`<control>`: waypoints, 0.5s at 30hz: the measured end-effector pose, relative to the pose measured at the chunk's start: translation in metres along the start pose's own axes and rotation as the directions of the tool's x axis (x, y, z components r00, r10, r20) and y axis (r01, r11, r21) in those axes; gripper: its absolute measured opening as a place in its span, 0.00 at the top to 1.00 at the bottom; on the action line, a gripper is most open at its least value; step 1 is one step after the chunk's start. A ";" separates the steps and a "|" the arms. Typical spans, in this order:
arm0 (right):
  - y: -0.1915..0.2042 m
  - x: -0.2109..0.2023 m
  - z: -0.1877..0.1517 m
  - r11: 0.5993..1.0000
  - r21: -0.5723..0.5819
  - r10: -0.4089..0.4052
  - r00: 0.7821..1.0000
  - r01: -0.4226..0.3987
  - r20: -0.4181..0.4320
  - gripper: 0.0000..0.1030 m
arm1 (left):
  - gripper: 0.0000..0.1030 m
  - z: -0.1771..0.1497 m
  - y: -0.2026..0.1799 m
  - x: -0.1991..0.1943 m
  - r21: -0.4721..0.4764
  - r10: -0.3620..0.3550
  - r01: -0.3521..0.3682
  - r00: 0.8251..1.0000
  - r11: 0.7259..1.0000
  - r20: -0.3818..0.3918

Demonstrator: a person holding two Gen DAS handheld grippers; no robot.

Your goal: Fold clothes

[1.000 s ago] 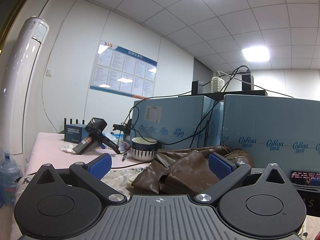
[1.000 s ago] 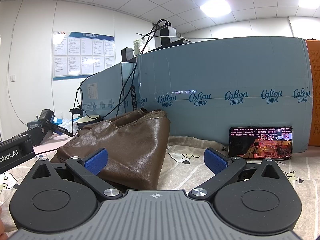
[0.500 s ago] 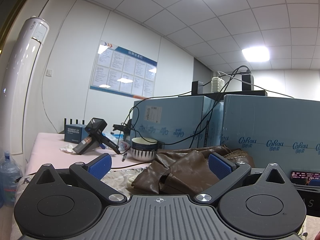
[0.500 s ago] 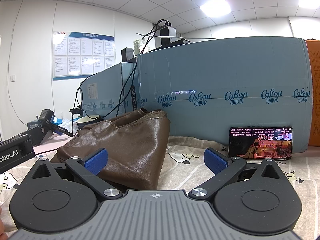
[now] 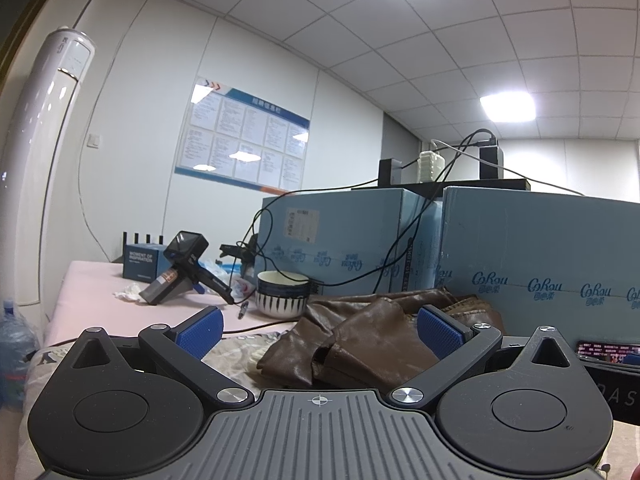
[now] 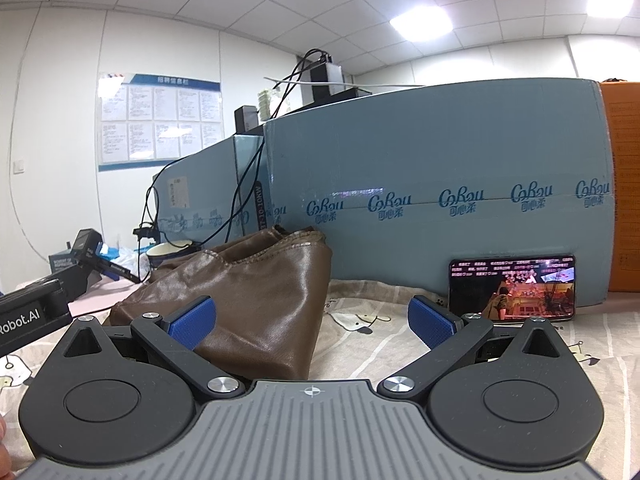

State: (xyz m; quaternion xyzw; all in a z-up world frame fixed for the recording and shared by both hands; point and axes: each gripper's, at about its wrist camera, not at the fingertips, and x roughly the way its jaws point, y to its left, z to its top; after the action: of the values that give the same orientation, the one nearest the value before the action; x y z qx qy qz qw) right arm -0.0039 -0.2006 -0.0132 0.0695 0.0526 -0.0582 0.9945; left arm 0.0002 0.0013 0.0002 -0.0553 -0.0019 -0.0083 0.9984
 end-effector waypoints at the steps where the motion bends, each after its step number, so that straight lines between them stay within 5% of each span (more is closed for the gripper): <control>1: 0.000 -0.001 0.000 1.000 0.002 -0.007 1.000 0.007 0.001 0.00 | 0.00 0.000 0.000 -0.001 0.000 0.001 -0.001 1.000 1.000 0.005; 15: -0.008 -0.017 0.005 0.986 0.024 -0.164 0.986 0.164 -0.019 0.00 | 0.00 0.000 0.002 -0.022 -0.010 0.009 -0.008 0.992 1.000 0.126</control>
State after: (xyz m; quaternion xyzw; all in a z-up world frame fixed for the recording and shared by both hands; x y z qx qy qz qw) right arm -0.0214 -0.2072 -0.0074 0.0781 0.0659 -0.1398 0.9849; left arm -0.0217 0.0036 -0.0005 -0.0605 -0.0644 -0.0007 0.9961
